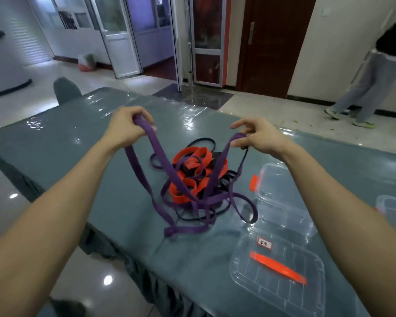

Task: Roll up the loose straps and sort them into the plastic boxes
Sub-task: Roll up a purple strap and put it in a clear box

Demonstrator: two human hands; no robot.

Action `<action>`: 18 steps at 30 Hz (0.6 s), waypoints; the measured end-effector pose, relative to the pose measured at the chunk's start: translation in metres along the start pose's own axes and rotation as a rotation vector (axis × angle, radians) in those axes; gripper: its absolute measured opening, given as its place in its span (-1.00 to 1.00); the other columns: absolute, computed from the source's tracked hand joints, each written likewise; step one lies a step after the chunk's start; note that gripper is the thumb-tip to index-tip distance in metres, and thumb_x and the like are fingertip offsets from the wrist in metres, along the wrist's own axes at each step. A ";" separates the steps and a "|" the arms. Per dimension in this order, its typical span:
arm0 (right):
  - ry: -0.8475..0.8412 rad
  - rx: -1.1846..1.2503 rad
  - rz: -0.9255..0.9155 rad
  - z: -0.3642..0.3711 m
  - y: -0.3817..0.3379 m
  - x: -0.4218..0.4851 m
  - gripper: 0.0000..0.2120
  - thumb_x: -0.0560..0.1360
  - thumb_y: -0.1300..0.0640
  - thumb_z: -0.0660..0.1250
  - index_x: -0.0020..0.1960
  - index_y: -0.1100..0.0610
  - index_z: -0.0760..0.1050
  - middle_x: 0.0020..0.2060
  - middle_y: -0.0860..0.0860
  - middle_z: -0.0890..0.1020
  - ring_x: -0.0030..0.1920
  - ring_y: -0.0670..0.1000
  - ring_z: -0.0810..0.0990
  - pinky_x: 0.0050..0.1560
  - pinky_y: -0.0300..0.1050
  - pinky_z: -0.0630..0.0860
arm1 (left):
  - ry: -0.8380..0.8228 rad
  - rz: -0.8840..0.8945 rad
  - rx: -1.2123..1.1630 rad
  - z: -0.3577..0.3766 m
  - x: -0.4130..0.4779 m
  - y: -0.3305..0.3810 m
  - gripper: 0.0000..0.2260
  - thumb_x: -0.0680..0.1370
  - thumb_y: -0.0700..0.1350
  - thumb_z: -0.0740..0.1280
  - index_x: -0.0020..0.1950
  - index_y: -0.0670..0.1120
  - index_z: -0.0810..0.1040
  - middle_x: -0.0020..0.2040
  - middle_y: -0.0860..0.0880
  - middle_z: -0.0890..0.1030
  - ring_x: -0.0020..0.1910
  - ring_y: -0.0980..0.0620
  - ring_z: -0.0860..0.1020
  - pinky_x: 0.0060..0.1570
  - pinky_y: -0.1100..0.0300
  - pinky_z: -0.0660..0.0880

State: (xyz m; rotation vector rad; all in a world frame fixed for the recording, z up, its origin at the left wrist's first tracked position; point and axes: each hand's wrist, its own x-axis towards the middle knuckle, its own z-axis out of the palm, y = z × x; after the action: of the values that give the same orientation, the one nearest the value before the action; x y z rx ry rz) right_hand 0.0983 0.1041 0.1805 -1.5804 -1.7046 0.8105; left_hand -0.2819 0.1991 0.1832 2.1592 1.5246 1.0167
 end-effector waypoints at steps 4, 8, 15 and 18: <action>0.014 -0.033 0.008 0.008 0.014 0.005 -0.54 0.42 0.26 0.66 0.25 0.03 0.64 -0.27 -0.13 0.67 -0.28 -0.17 0.61 -0.07 -0.10 0.60 | -0.183 0.023 0.240 0.000 -0.009 -0.026 -0.63 0.36 -0.32 0.51 -0.02 0.11 0.63 0.03 -0.03 0.64 0.06 -0.09 0.61 0.14 0.03 0.52; 0.019 -0.020 -0.001 0.020 0.013 0.012 -0.57 0.42 0.25 0.66 0.22 -0.02 0.66 -0.30 -0.21 0.68 -0.29 -0.21 0.60 -0.09 -0.24 0.52 | -0.787 -0.178 0.725 0.025 -0.021 -0.038 -0.34 0.35 0.11 0.65 0.41 0.24 0.50 0.29 -0.08 0.43 0.39 -0.20 0.43 0.41 -0.06 0.45; 0.025 0.069 -0.033 0.019 -0.009 0.003 -0.57 0.45 0.33 0.62 0.25 0.06 0.65 -0.19 -0.07 0.71 -0.20 -0.05 0.67 0.00 -0.14 0.71 | -0.677 0.007 0.086 0.108 -0.061 -0.034 -0.26 0.51 0.08 0.63 0.61 -0.06 0.43 0.51 -0.09 0.52 0.52 -0.04 0.50 0.56 -0.01 0.40; 0.004 0.069 -0.041 0.012 -0.028 -0.006 -0.55 0.45 0.33 0.62 0.28 0.10 0.63 -0.16 -0.03 0.72 -0.17 -0.05 0.67 0.03 -0.08 0.72 | -0.665 0.039 -0.279 0.140 -0.062 0.001 -0.28 0.52 0.14 0.62 0.61 0.06 0.43 0.50 0.12 0.58 0.51 0.14 0.51 0.54 0.07 0.43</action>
State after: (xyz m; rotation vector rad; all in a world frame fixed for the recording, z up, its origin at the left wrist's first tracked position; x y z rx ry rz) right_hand 0.0725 0.0957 0.1954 -1.4952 -1.6830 0.8365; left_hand -0.1949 0.1620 0.0631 2.0347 0.9670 0.4080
